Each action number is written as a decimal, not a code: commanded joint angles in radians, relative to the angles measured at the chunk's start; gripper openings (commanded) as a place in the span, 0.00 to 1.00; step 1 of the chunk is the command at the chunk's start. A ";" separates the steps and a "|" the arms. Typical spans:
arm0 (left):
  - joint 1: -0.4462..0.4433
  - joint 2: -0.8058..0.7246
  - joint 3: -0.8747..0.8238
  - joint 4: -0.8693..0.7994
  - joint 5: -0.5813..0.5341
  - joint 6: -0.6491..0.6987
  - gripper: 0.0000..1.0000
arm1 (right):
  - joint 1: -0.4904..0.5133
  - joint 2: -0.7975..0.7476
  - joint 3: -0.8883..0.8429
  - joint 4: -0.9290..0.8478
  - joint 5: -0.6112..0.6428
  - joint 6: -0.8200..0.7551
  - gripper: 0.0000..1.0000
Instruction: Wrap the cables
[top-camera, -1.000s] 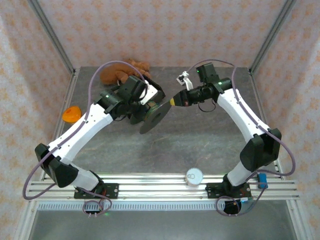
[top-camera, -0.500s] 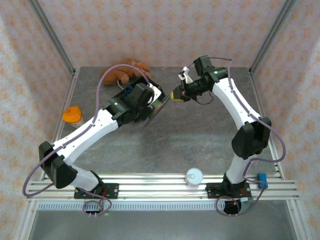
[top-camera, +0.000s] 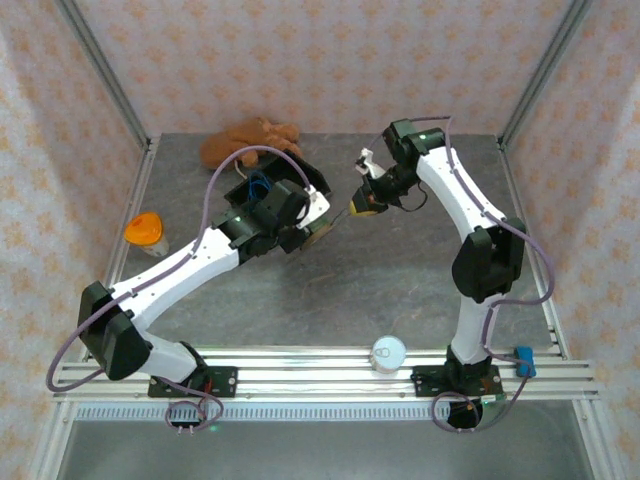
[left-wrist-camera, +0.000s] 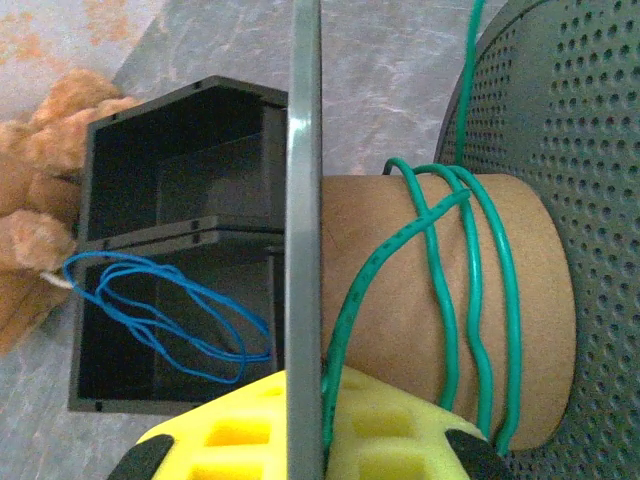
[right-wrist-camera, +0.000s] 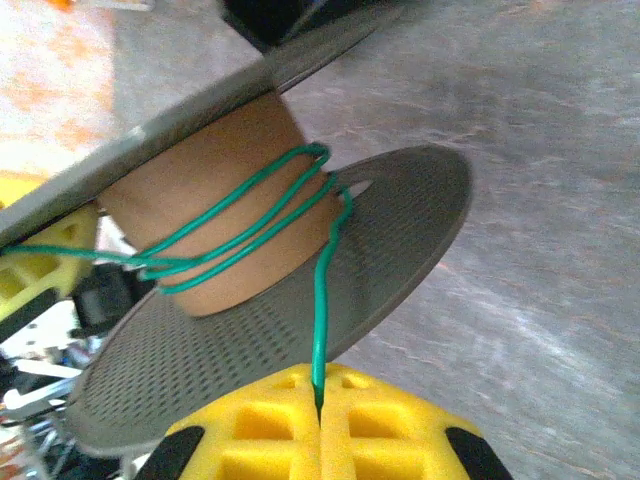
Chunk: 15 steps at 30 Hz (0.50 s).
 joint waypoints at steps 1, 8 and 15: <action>-0.010 -0.005 -0.002 -0.014 0.037 0.057 0.00 | 0.013 -0.012 -0.002 0.005 0.179 -0.066 0.00; -0.038 0.039 -0.007 0.018 -0.017 0.064 0.00 | 0.032 -0.022 -0.019 0.111 -0.001 -0.020 0.00; -0.052 0.117 0.029 0.031 -0.160 0.047 0.00 | 0.041 -0.022 -0.026 0.169 -0.200 0.126 0.00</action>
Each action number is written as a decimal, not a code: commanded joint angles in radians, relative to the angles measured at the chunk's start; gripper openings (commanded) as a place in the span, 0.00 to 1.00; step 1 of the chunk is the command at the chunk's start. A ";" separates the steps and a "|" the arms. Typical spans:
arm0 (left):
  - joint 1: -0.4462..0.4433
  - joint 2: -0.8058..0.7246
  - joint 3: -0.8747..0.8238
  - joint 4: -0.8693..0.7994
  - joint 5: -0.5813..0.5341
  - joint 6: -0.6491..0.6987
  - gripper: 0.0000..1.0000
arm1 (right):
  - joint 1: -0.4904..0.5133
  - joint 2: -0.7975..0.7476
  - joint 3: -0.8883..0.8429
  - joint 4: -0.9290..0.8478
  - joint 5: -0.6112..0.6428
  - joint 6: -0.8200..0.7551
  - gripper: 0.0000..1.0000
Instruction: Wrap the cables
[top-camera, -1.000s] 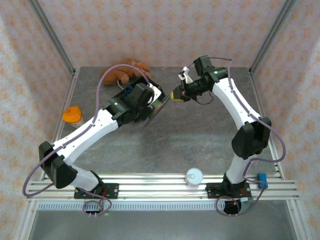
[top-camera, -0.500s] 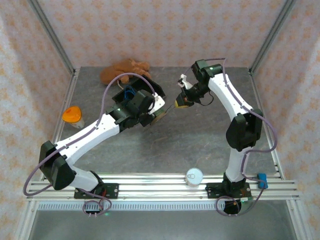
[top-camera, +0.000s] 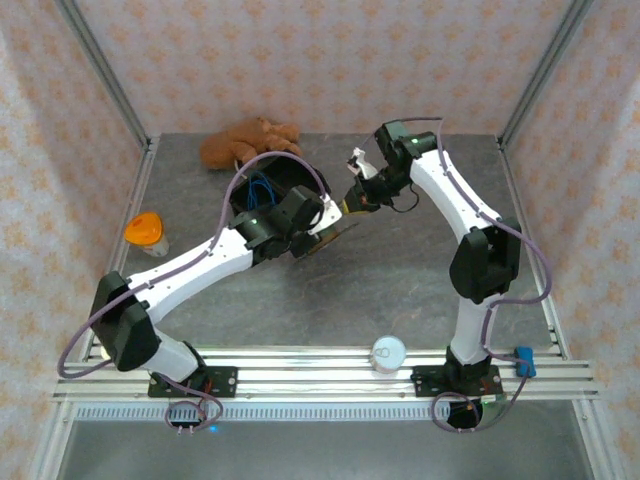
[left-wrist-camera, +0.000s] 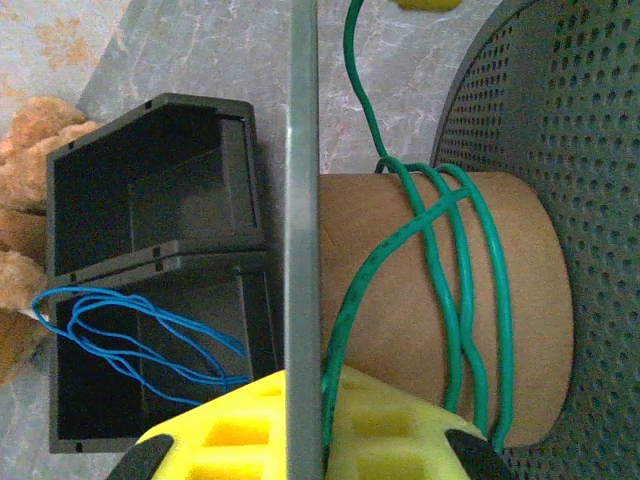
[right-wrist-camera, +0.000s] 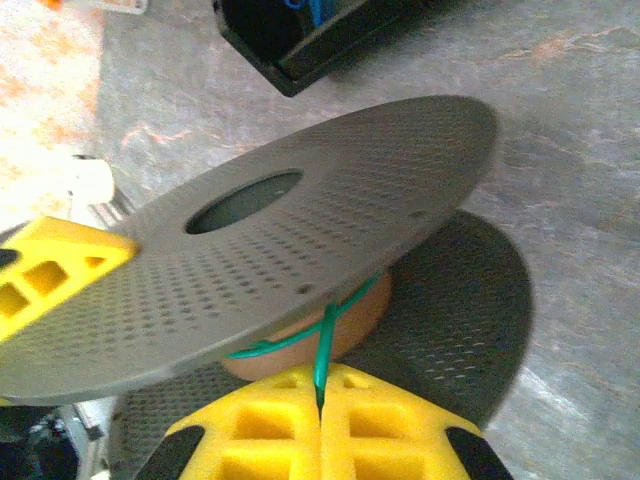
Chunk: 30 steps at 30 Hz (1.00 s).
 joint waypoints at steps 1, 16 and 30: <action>-0.005 0.052 0.043 -0.016 -0.133 -0.011 0.00 | 0.012 -0.018 -0.006 0.063 -0.192 0.116 0.00; -0.001 0.138 0.209 -0.052 -0.122 -0.327 0.00 | 0.161 -0.119 -0.271 0.633 0.024 0.839 0.00; 0.022 0.034 0.079 0.031 -0.062 -0.339 0.00 | 0.174 -0.264 -0.179 0.382 0.144 0.664 0.36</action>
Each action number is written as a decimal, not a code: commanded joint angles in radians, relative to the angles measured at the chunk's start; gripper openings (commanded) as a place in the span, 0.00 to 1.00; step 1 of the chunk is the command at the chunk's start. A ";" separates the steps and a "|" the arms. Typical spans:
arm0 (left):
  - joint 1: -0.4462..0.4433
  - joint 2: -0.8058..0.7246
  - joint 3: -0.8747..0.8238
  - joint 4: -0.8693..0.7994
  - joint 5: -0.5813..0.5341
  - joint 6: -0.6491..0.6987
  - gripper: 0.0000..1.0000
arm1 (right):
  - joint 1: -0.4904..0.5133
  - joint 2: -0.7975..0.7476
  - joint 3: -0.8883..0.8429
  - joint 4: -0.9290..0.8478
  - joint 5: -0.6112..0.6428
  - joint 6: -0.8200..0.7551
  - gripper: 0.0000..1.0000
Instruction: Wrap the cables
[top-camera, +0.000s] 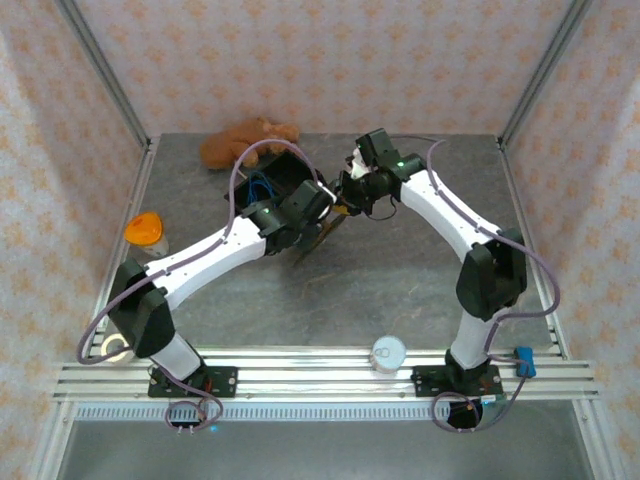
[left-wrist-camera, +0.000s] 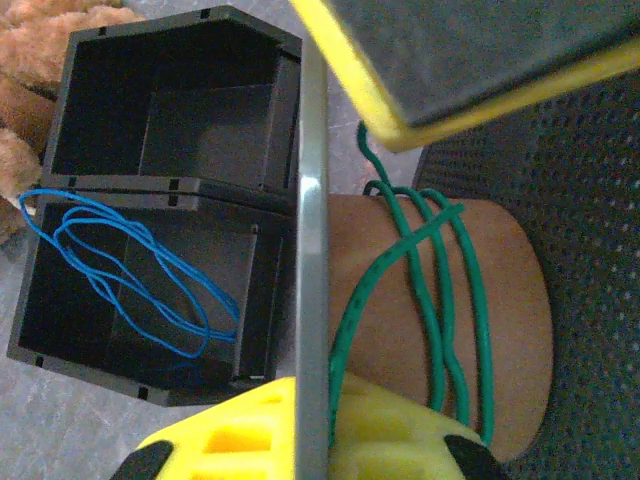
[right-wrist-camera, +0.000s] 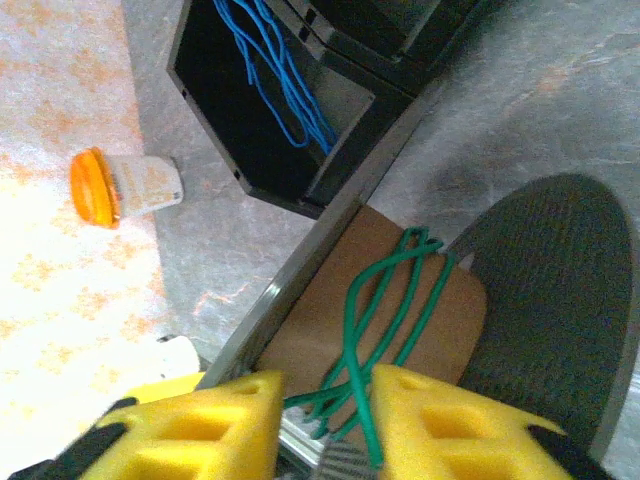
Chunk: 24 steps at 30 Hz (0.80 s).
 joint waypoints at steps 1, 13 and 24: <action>0.010 -0.048 -0.015 0.128 -0.001 -0.023 0.00 | 0.044 -0.137 0.042 -0.046 -0.059 -0.009 0.37; 0.036 -0.067 -0.009 0.081 -0.034 -0.012 0.00 | 0.046 -0.270 0.136 -0.268 0.160 -0.152 0.57; 0.090 -0.148 0.019 0.048 -0.033 -0.046 0.00 | 0.039 -0.365 0.083 -0.283 0.295 -0.254 0.66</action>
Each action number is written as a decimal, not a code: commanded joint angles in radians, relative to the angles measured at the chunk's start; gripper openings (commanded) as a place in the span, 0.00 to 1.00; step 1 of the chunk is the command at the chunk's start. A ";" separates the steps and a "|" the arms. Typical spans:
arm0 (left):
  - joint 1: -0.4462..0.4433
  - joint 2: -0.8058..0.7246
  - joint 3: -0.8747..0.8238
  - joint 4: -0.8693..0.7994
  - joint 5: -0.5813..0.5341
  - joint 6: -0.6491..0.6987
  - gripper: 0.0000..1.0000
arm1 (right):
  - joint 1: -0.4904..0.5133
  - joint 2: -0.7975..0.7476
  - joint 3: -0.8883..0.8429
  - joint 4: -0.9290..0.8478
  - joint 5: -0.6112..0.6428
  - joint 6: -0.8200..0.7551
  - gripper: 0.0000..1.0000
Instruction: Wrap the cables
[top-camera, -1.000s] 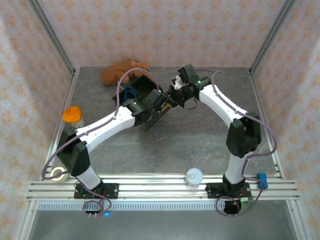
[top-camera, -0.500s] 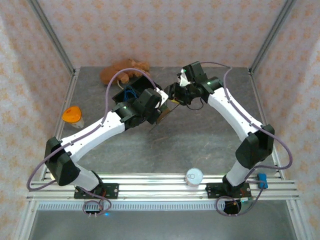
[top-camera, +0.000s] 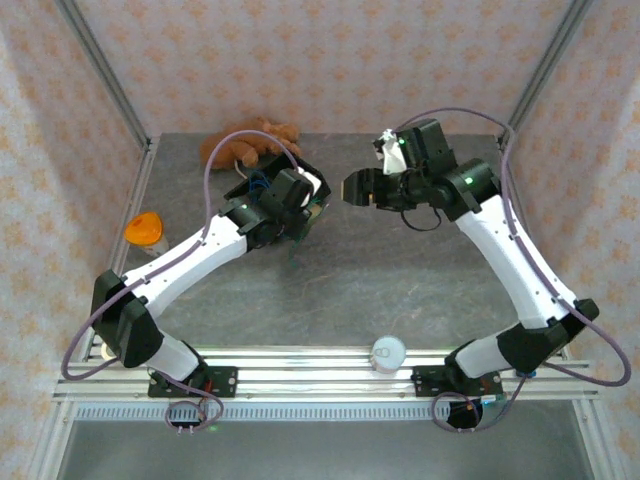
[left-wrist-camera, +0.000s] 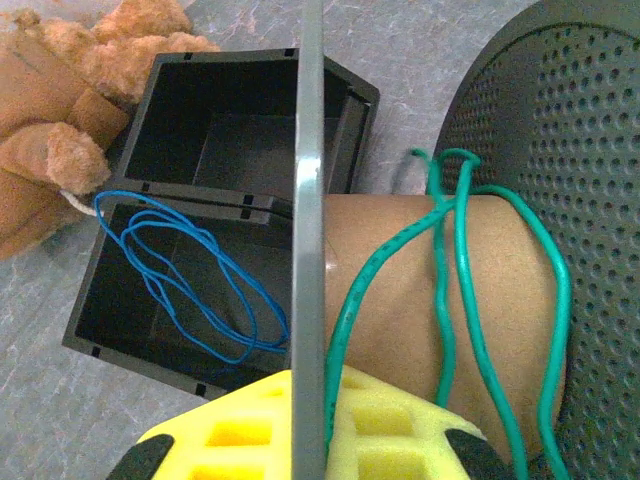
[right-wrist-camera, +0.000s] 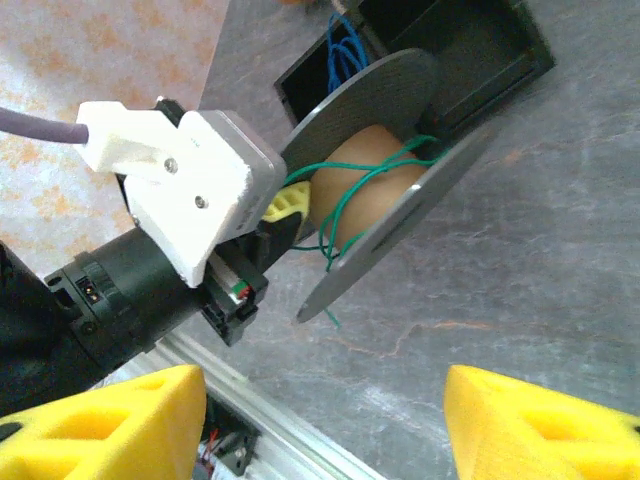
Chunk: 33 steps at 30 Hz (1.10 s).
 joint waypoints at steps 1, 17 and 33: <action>0.020 -0.090 0.034 0.008 -0.050 -0.045 0.00 | -0.015 -0.016 -0.040 -0.004 0.105 -0.028 0.67; 0.373 -0.396 0.073 -0.134 -0.072 -0.193 0.00 | -0.059 0.138 -0.158 0.300 0.025 0.068 0.99; 0.664 -0.456 -0.112 -0.135 0.139 -0.329 0.00 | 0.132 0.780 0.415 0.171 0.056 -0.119 0.34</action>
